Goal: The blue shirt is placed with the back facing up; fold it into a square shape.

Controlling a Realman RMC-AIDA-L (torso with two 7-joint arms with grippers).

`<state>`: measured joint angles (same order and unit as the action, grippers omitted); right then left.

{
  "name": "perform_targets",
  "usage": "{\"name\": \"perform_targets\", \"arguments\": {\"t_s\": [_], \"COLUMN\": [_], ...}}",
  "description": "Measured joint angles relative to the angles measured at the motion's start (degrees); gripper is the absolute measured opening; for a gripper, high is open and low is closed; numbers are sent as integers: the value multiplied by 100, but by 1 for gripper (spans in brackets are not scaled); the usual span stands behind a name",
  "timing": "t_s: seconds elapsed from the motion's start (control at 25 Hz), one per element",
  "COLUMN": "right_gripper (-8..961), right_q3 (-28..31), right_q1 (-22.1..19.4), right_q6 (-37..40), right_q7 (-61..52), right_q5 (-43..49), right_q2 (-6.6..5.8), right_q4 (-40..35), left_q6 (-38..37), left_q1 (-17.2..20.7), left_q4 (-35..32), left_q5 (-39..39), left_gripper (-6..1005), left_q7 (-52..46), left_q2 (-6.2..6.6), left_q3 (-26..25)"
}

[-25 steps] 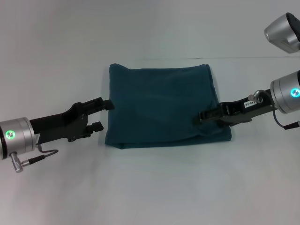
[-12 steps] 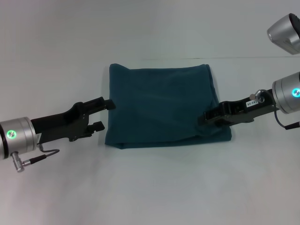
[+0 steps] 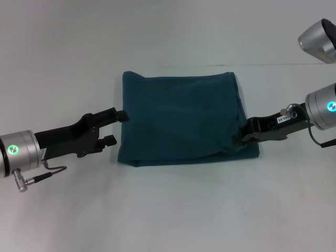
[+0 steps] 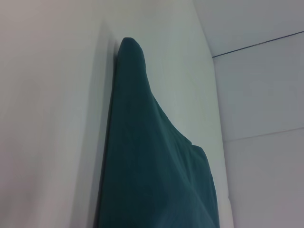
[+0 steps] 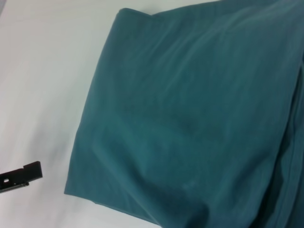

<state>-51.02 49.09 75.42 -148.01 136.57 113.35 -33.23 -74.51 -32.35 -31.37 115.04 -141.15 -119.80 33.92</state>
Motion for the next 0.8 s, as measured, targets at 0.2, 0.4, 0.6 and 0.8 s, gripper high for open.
{"name": "perform_targets", "arguments": {"t_s": [0.2,0.4,0.6,0.8], "right_gripper": [236,64,65,66], "right_q3": [2,5,32,50], "right_q1": [19,7,-21,-128], "right_q6": [-51,-80,-53,-5], "right_q7": [-51,-70,-70,-89], "right_q5": [45,50,50,43], "right_q2": [11,12,-11,-45], "right_q4": [1,1,1,-40], "left_q6": [17,31,34,34], "left_q1": [-14,-16,-17,7], "left_q4": [0,0,0,0], "left_q5": [-7,-8,-8,-8], "left_gripper": [904,904,904,904], "left_q7": [0,0,4,6], "left_q2": [0,0,-9,-16], "left_q3": [0,0,0,0]}}
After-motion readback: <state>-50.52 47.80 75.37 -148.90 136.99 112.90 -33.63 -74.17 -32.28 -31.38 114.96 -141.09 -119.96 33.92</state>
